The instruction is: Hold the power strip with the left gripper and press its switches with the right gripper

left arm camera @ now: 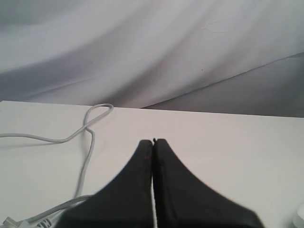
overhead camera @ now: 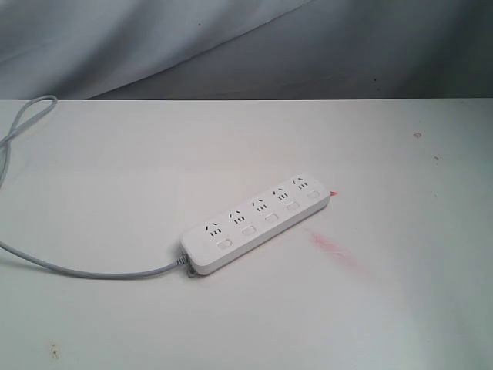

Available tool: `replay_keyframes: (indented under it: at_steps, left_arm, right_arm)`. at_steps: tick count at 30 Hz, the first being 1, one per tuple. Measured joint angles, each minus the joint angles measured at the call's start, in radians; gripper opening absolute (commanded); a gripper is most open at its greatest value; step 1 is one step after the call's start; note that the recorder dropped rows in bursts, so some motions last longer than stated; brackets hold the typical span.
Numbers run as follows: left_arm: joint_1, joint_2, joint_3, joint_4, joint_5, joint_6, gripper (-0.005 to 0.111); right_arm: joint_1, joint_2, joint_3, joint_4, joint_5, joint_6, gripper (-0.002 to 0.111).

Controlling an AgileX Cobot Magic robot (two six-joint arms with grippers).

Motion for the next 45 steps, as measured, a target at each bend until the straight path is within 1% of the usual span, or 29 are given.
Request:
replay_keyframes:
  at_steps: [1,2,4,5,9,20,22,24,26,28,29,31,33,40,45]
  left_arm:
    - [0.000,0.000,0.000,0.000,0.000,0.000,0.000]
    - [0.000,0.000,0.000,0.000,0.000,0.000,0.000]
    - [0.000,0.000,0.000,0.000,0.000,0.000,0.000]
    - [0.000,0.000,0.000,0.000,0.000,0.000,0.000]
    - [0.000,0.000,0.000,0.000,0.000,0.000,0.000]
    - [0.000,0.000,0.000,0.000,0.000,0.000,0.000]
    - [0.000,0.000,0.000,0.000,0.000,0.001,0.000]
    - [0.000,0.000,0.000,0.000,0.000,0.001,0.000]
    - [0.000,0.000,0.000,0.000,0.000,0.001,0.000]
    - [0.000,0.000,0.000,0.000,0.000,0.001,0.000]
    - [0.000,0.000,0.000,0.000,0.000,0.003,0.000]
    - [0.000,0.000,0.000,0.000,0.000,0.003,0.000]
    - [0.000,0.000,0.000,0.000,0.000,0.003,0.000]
    - [0.000,0.000,0.000,0.000,0.000,0.003,0.000]
    - [0.000,0.000,0.000,0.000,0.000,0.005,0.000]
  right_arm:
    - [-0.033,0.000,0.000,-0.001,-0.020,-0.019,0.000]
    - [-0.093,0.000,0.000,-0.001,-0.056,-0.054,0.000]
    - [-0.176,0.000,0.000,-0.001,-0.131,-0.121,0.000]
    - [-0.198,0.000,0.000,-0.001,-0.149,-0.145,0.000]
    - [-0.217,0.000,0.000,-0.007,-0.183,-0.202,0.000]
    - [-0.217,0.000,0.000,0.006,-0.186,-0.228,0.000]
    - [-0.217,0.000,0.000,0.108,-0.179,-0.310,0.000]
    - [-0.217,0.000,0.000,0.309,-0.167,-0.503,0.000]
    - [-0.217,0.000,0.000,0.586,-0.145,-0.792,0.000]
    - [-0.217,0.000,0.000,0.790,-0.136,-1.041,0.000]
    - [-0.217,0.000,0.000,0.864,-0.134,-1.122,0.000]
    - [-0.217,0.000,0.000,0.939,-0.134,-1.205,0.000]
    - [-0.217,0.000,0.000,0.978,-0.136,-1.247,0.000]
    - [-0.217,0.000,0.000,1.023,-0.136,-1.289,0.000]
    - [-0.217,0.000,0.000,1.093,-0.136,-1.371,0.000]
